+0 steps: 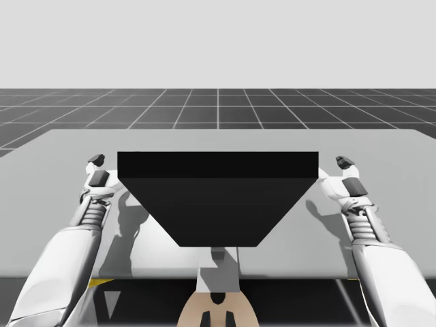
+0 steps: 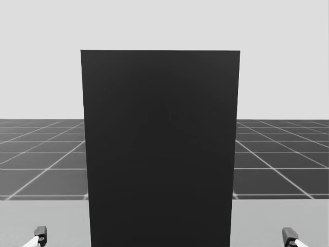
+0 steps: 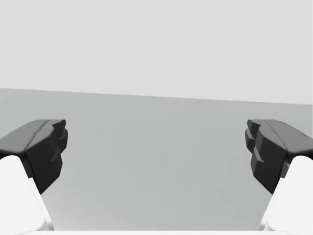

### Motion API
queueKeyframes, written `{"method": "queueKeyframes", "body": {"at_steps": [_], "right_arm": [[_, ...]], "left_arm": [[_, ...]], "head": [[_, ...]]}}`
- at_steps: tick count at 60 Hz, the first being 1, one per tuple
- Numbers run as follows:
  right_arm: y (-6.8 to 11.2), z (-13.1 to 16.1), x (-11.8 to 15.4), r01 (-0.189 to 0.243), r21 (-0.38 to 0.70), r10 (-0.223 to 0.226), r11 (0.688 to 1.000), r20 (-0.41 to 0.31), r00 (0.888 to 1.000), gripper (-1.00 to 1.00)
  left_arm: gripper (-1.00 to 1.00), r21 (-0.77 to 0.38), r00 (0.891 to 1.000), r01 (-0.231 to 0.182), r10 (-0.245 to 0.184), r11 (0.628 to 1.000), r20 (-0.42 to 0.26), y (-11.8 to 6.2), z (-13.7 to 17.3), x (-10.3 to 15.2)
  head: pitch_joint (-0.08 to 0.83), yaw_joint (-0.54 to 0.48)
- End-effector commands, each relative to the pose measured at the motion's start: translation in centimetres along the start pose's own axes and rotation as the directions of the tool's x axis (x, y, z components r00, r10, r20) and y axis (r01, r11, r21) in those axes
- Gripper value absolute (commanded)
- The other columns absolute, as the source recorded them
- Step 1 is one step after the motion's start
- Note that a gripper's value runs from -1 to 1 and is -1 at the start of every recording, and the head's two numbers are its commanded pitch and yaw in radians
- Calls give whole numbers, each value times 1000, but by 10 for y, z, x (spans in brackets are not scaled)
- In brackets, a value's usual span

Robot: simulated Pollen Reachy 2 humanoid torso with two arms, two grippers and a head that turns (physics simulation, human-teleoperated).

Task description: Reach around the screen and pick up the object behind it.

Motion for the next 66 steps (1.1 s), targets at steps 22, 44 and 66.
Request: {"method": "queueKeyframes", "body": {"at_steps": [22, 44, 66], "right_arm": [[12, 5, -12, 49, 274, -21, 961, -102, 995, -1000], [43, 37, 3, 57, 662, -43, 747, -36, 998, -1000], [31, 65, 11, 36, 845, -7, 534, -37, 999, -1000]], "left_arm": [[-1000, -300, 992, -21, -18, 954, -126, -15, 9, -7], [-1000, -669, 998, -32, -12, 743, -61, -36, 53, 19], [-1000, -836, 997, 11, -72, 549, -35, -31, 93, 25]], "head": [[-3, -16], [11, -23], [33, -28]]}}
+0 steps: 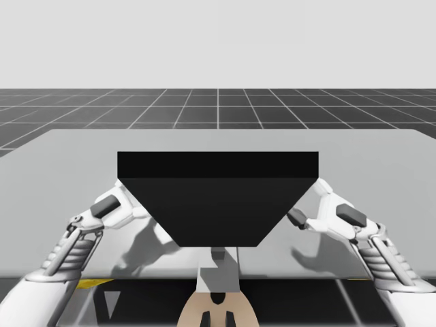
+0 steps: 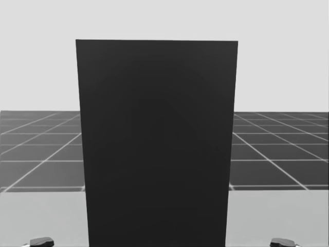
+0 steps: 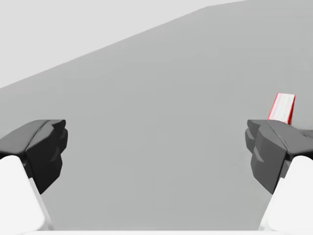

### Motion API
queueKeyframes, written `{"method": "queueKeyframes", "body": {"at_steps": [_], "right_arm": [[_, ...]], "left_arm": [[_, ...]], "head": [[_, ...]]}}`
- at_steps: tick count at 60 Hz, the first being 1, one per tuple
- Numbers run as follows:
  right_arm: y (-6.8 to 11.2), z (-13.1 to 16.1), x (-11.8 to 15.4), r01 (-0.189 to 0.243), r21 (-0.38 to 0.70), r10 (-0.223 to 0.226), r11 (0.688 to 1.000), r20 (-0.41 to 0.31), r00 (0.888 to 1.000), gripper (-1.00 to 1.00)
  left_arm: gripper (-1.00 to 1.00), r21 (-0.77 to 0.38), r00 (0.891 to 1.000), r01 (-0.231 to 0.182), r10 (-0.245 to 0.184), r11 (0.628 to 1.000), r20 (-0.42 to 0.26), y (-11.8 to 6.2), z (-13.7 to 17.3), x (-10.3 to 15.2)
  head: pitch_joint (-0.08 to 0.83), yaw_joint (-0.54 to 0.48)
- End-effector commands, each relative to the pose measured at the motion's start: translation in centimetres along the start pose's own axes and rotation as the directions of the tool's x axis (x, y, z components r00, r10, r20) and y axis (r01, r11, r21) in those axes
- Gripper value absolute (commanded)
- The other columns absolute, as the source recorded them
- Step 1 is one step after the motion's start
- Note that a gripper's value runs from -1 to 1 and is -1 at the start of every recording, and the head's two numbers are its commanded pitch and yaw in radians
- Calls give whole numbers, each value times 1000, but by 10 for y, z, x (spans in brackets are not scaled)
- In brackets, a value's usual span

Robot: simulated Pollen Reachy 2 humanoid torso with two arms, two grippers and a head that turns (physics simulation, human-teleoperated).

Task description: Reach around the screen and pick up the object behind it.

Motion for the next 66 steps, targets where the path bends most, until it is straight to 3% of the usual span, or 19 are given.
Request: {"method": "queueKeyframes", "body": {"at_steps": [1, 11, 29, 37, 41, 50, 66], "right_arm": [[6, 12, 3, -6, 119, 7, 993, -11, 1000, -1000], [2, 18, 0, 3, 128, -1, 992, -16, 1000, -1000], [1, 11, -16, -4, 124, 11, 992, -55, 998, -1000], [2, 11, -16, -7, 128, 14, 992, -53, 998, -1000], [3, 11, -16, -9, 132, 16, 991, -49, 999, -1000], [4, 11, -16, -16, 137, 23, 990, -47, 999, -1000], [5, 10, -16, -19, 150, 25, 989, -41, 999, -1000]], "left_arm": [[-1000, -111, 1000, 16, -18, 994, -19, -12, 13, -1], [-1000, -183, 998, 18, -29, 983, -60, -22, 14, -11], [-1000, -259, 997, 12, -32, 966, -71, -35, -3, -16], [-1000, -267, 993, -20, -13, 964, -120, -31, -27, -24], [-1000, -277, 988, -12, -31, 961, -151, -32, -41, -30], [-1000, -294, 981, -35, -23, 955, -190, -33, -70, -37], [-1000, -325, 973, -68, -9, 943, -230, -48, -113, -51]], "head": [[34, -28], [45, -33], [71, -40], [79, -32], [83, -32], [88, -32], [98, -46]]}}
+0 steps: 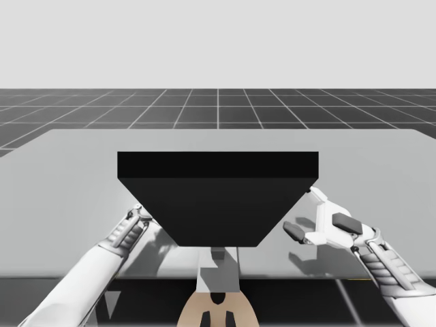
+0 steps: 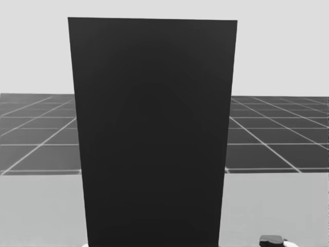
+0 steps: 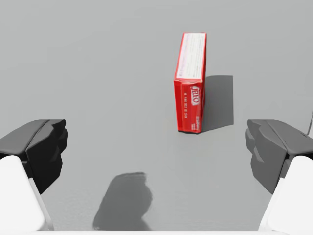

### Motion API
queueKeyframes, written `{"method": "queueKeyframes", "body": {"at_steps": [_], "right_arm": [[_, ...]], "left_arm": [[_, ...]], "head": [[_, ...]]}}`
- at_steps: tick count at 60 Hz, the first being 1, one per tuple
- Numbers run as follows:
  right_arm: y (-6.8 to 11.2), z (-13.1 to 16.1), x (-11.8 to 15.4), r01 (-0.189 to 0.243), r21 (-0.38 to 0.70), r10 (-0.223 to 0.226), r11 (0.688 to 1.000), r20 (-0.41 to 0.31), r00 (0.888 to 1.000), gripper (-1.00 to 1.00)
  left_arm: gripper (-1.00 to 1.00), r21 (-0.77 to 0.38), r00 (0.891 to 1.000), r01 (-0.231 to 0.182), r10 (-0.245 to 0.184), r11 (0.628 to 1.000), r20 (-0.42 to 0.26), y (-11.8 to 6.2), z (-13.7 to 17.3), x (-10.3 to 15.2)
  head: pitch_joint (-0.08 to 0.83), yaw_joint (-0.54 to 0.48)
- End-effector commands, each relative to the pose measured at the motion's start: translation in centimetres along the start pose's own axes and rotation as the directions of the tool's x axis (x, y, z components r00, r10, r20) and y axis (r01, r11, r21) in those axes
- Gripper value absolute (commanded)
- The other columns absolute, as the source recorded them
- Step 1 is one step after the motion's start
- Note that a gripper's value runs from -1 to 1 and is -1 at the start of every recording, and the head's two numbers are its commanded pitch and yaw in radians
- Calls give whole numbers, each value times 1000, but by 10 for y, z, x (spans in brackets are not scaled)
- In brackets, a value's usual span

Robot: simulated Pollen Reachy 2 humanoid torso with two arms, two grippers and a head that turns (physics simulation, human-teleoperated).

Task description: Reach around the screen and pick up the object behind it.

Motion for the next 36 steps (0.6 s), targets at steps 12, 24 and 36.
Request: {"method": "queueKeyframes", "body": {"at_steps": [12, 24, 36], "right_arm": [[1, -1, 1, 0, 31, -1, 1000, 41, 999, -1000], [2, -1, 2, -5, 35, 3, 999, 44, 999, -1000], [3, -1, 3, -7, 34, 6, 999, 47, 999, -1000]], "left_arm": [[-1000, -44, 999, -29, 27, 999, -40, -4, -57, -7], [-1000, -58, 997, -45, 41, 997, -58, -1, -89, -11], [-1000, -60, 995, -63, 58, 996, -79, 0, -112, -22]], "head": [[106, -46], [119, -54], [129, -66]]}}
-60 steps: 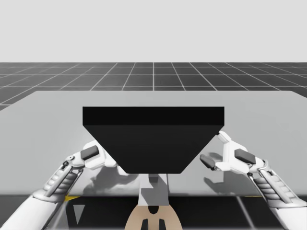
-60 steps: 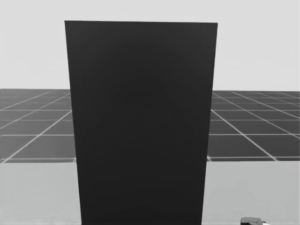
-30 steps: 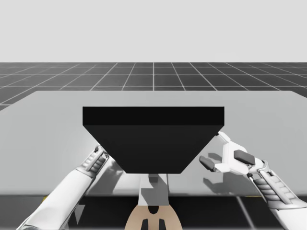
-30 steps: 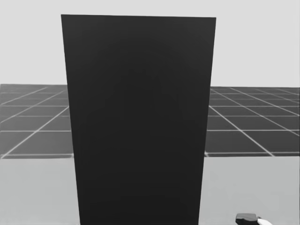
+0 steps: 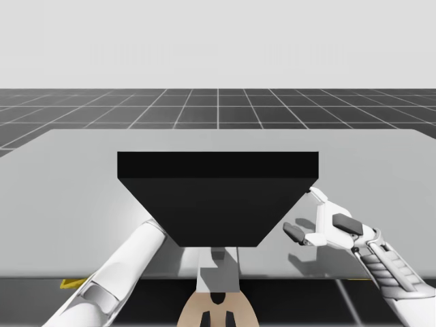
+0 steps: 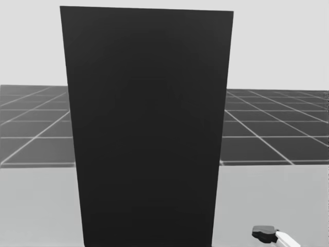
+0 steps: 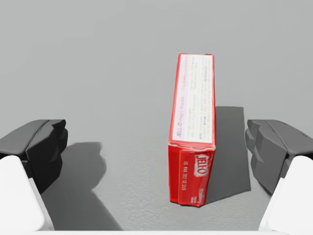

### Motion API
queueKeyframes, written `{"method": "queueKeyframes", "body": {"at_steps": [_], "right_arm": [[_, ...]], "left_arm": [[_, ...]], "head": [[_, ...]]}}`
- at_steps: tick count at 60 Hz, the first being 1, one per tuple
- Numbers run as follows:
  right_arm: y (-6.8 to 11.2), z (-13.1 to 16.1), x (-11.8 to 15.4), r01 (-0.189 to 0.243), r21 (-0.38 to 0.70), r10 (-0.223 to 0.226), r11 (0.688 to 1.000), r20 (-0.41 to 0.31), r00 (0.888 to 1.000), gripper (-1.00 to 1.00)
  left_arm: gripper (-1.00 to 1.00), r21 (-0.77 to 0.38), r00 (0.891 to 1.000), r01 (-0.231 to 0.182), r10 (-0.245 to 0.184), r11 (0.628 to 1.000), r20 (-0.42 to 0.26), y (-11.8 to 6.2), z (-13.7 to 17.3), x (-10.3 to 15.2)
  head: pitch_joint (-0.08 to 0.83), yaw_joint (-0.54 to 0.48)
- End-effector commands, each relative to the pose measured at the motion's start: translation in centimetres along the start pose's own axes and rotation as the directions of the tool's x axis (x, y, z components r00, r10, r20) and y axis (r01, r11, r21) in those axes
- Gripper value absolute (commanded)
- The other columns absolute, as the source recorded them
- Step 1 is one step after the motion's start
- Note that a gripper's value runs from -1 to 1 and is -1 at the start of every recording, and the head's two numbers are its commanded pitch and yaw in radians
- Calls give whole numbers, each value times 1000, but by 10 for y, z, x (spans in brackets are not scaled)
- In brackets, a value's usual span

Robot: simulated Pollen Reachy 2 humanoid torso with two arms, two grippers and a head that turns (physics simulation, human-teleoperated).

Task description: Reach around the screen and pick up the object behind it.

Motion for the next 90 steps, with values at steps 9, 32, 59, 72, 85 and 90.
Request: {"method": "queueKeyframes", "body": {"at_steps": [9, 32, 59, 72, 85, 90], "right_arm": [[1, 1, 2, 1, 26, -2, 1000, 45, 999, -1000], [1, 1, 1, -1, 17, 0, 1000, 36, 999, -1000], [-1, 0, 0, 3, 11, -4, 1000, 39, 999, -1000], [-1, 0, 0, 5, 8, -5, 1000, 38, 999, -1000], [-1, 0, -1, 5, 8, -5, 1000, 36, 999, -1000], [-1, 0, -1, 5, 7, -5, 1000, 37, 999, -1000]], "left_arm": [[-1000, -16, 999, -7, 6, 1000, -32, 1, -25, -13], [1000, 12, 999, 3, -2, 1000, -47, 9, -11, -14], [1000, 197, 1000, -8, 9, 980, -6, 48, 100, -15], [1000, 284, 1000, -14, 13, 959, 5, 60, 156, -12], [1000, 362, 1000, 22, -28, 932, 10, 73, 194, 12], [1000, 388, 999, 34, -47, 921, 25, 79, 203, 28]], "head": [[135, -74], [130, -70], [119, -57], [117, -55], [122, -49], [125, -48]]}}
